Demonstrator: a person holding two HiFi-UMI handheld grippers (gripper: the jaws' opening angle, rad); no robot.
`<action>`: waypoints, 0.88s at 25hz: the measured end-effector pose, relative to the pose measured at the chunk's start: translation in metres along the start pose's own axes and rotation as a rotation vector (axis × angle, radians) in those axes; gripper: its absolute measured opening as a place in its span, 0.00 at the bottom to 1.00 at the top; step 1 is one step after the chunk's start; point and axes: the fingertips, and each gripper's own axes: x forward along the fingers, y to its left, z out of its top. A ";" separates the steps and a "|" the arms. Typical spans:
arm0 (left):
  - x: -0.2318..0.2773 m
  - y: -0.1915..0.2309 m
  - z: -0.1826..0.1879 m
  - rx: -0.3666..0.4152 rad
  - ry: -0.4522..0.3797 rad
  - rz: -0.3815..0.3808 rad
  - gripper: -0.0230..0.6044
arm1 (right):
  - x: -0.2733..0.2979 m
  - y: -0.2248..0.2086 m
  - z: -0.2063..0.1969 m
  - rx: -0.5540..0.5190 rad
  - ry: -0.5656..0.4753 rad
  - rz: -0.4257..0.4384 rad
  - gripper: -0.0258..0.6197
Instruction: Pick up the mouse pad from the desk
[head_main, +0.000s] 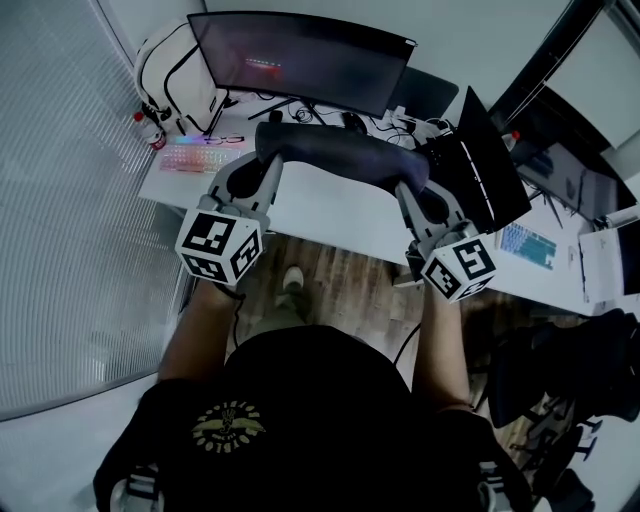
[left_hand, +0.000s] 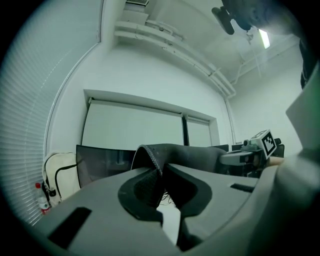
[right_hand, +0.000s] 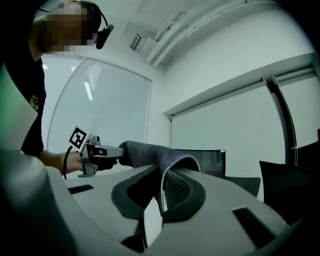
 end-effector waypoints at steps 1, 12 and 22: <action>-0.002 -0.001 0.004 0.002 -0.004 0.000 0.07 | -0.001 0.001 0.004 -0.004 -0.004 0.002 0.06; -0.012 -0.018 0.016 0.015 -0.015 -0.010 0.07 | -0.021 0.008 0.022 -0.032 -0.024 -0.003 0.06; -0.015 -0.026 0.008 0.011 0.007 -0.018 0.07 | -0.030 0.009 0.013 -0.019 -0.014 -0.005 0.06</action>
